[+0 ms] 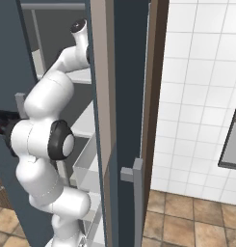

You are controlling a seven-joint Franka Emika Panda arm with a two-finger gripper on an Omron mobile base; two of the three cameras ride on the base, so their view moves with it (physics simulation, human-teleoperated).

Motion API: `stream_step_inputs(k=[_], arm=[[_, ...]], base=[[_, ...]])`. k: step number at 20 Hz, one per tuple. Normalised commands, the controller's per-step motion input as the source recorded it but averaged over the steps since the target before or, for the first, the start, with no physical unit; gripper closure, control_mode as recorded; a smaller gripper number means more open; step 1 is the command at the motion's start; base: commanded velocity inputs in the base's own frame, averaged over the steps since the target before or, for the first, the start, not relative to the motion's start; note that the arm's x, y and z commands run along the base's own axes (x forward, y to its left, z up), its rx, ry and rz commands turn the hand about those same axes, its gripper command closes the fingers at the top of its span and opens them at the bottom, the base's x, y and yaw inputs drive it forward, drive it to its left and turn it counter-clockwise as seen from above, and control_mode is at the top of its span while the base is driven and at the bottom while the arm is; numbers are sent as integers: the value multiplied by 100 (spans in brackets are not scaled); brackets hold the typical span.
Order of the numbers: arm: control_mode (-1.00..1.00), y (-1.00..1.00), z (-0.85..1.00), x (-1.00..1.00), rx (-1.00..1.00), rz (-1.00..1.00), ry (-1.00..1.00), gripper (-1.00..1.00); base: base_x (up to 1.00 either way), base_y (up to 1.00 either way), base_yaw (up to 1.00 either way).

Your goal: Retrieve the sausage and cheese from the fridge and place them on the cutting board on the counter.

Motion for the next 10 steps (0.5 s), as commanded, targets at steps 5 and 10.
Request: stream_step_inputs(k=[5,10], arm=[[-100,-7,-11,45,3,-1,1,-100],[-100,-1,-14,36,2,0,0,-100]], base=[[0,0,0],[0,0,0]])
